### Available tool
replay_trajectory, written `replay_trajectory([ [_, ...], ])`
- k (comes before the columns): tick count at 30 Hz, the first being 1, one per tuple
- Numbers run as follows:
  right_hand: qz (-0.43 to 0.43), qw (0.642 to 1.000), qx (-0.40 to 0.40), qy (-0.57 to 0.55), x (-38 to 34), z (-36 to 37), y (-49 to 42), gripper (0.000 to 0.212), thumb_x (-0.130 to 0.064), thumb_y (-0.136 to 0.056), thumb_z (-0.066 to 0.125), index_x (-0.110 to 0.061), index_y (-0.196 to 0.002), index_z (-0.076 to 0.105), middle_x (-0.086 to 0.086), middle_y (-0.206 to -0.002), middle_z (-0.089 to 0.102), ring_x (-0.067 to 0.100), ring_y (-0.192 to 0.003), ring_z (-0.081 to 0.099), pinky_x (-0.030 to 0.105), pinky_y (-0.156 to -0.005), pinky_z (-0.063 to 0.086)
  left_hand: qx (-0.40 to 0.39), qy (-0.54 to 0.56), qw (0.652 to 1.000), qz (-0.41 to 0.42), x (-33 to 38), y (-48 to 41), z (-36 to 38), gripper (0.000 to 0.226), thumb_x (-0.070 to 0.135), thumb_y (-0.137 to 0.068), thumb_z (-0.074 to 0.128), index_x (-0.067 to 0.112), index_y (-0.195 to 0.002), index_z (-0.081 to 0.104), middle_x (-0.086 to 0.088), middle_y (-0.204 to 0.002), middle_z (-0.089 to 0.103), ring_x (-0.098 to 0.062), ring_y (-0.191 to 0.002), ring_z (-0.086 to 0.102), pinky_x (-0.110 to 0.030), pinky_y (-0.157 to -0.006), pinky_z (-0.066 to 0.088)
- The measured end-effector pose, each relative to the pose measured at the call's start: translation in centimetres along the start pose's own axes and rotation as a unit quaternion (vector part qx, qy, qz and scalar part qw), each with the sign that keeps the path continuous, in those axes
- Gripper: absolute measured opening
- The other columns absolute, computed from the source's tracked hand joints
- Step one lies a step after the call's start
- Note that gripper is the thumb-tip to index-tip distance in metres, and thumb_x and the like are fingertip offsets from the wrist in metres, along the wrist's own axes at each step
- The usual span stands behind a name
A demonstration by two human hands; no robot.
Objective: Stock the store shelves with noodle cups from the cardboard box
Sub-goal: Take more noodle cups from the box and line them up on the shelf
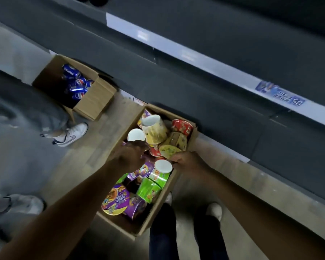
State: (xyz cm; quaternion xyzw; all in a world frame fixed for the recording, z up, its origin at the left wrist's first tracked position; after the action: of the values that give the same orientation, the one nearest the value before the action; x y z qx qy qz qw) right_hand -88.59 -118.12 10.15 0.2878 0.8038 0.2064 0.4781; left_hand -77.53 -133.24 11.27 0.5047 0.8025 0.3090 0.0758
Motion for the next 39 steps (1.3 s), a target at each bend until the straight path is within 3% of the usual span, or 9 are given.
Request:
replay_trajectory([
  [3, 0.004, 1.0, -0.006, -0.003, 0.8, 4.8, -1.7, 0.032, -0.014, -0.086, 0.061, -0.013, -0.117, 0.066, 0.004, -0.123, 0.065, 0.017, -0.115, 0.058, 0.018, -0.09, 0.039, -0.047, -0.014, 0.999, -0.021, -2.5, 0.5, 4.8, 0.055, 0.043, -0.093, 0.045, 0.025, -0.145, 0.036, -0.001, -0.152, 0.033, -0.023, -0.137, 0.035, -0.03, -0.109, 0.032],
  [6, 0.015, 0.999, -0.036, 0.016, 2.1, 9.7, -3.0, 0.034, -0.017, -0.087, 0.059, -0.016, -0.121, 0.064, 0.003, -0.129, 0.061, 0.018, -0.121, 0.053, 0.022, -0.096, 0.035, -0.065, 0.017, 0.997, -0.033, -4.6, 1.6, 9.6, 0.071, 0.054, -0.078, 0.029, 0.02, -0.136, 0.049, -0.009, -0.146, 0.042, -0.031, -0.129, 0.044, -0.04, -0.104, 0.039],
  [12, 0.046, 0.995, -0.084, 0.009, 4.5, 18.5, -4.8, 0.036, -0.019, -0.085, 0.06, -0.022, -0.12, 0.064, 0.002, -0.128, 0.062, 0.02, -0.12, 0.055, 0.031, -0.098, 0.044, -0.082, 0.065, 0.99, -0.094, -8.5, 3.8, 18.7, 0.04, 0.021, -0.071, 0.061, 0.013, -0.11, 0.069, -0.018, -0.12, 0.061, -0.044, -0.106, 0.059, -0.053, -0.083, 0.052],
  [17, 0.053, 0.991, -0.123, -0.008, 5.3, 24.3, -7.0, 0.04, -0.016, -0.087, 0.059, -0.017, -0.127, 0.059, 0.004, -0.132, 0.058, 0.019, -0.122, 0.052, 0.025, -0.098, 0.039, -0.16, -0.015, 0.978, -0.132, -13.1, 5.9, 25.5, 0.061, 0.044, -0.087, 0.058, 0.03, -0.142, 0.037, -0.002, -0.153, 0.025, -0.026, -0.136, 0.032, -0.036, -0.103, 0.04],
  [23, 0.061, 0.981, -0.171, -0.067, 4.6, 31.0, -9.8, 0.048, -0.014, -0.084, 0.065, -0.018, -0.131, 0.056, 0.006, -0.139, 0.046, 0.016, -0.128, 0.043, 0.018, -0.102, 0.031, -0.14, -0.004, 0.978, -0.154, -15.7, 6.7, 30.2, 0.103, 0.054, -0.067, 0.076, 0.033, -0.148, 0.017, -0.01, -0.155, 0.009, -0.04, -0.139, 0.019, -0.056, -0.099, 0.042],
  [26, 0.073, 0.976, -0.178, -0.098, 4.2, 33.4, -11.3, 0.051, -0.018, -0.084, 0.068, -0.021, -0.133, 0.054, 0.006, -0.139, 0.044, 0.018, -0.129, 0.042, 0.024, -0.106, 0.035, -0.153, 0.004, 0.97, -0.188, -16.7, 6.3, 31.8, 0.12, 0.061, -0.063, 0.076, 0.04, -0.143, -0.012, -0.015, -0.155, -0.021, -0.05, -0.141, 0.001, -0.066, -0.104, 0.03],
  [29, 0.096, 0.968, -0.193, -0.131, 4.3, 35.0, -12.4, 0.053, -0.021, -0.087, 0.065, -0.023, -0.137, 0.048, 0.004, -0.139, 0.038, 0.018, -0.124, 0.046, 0.022, -0.1, 0.037, -0.172, -0.001, 0.965, -0.197, -17.4, 5.9, 32.6, 0.128, 0.063, -0.06, 0.076, 0.042, -0.143, -0.02, -0.016, -0.148, -0.038, -0.052, -0.139, 0.002, -0.062, -0.104, 0.034],
  [36, 0.246, 0.882, -0.199, -0.35, 5.3, 37.6, -12.4, 0.054, -0.013, -0.093, 0.057, -0.018, -0.143, 0.039, 0.003, -0.131, 0.046, 0.015, -0.113, 0.046, 0.026, -0.091, 0.04, -0.157, 0.037, 0.973, -0.166, -17.2, 5.1, 34.1, 0.11, 0.045, -0.079, 0.07, 0.031, -0.148, -0.016, -0.014, -0.146, -0.041, -0.045, -0.137, 0.022, -0.041, -0.098, 0.047],
  [39, 0.305, 0.814, -0.187, -0.458, 5.7, 38.6, -11.9, 0.049, -0.007, -0.094, 0.052, -0.023, -0.139, 0.041, -0.001, -0.12, 0.043, 0.016, -0.11, 0.043, 0.033, -0.097, 0.04, -0.082, 0.09, 0.982, -0.143, -17.1, 5.0, 34.1, 0.1, 0.034, -0.074, 0.076, 0.031, -0.151, 0.011, -0.012, -0.157, -0.013, -0.045, -0.12, 0.041, -0.043, -0.085, 0.052],
])
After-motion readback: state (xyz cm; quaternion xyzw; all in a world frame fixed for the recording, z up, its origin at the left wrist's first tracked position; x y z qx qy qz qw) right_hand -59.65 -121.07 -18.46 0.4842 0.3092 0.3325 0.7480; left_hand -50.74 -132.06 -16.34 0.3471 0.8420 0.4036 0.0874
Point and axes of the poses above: each hand's wrist, its own y-axis away from the middle knuckle, its own z-axis out of the palm, x = y × z, the point moved 6 cm from there along -y, towards the middle knuckle
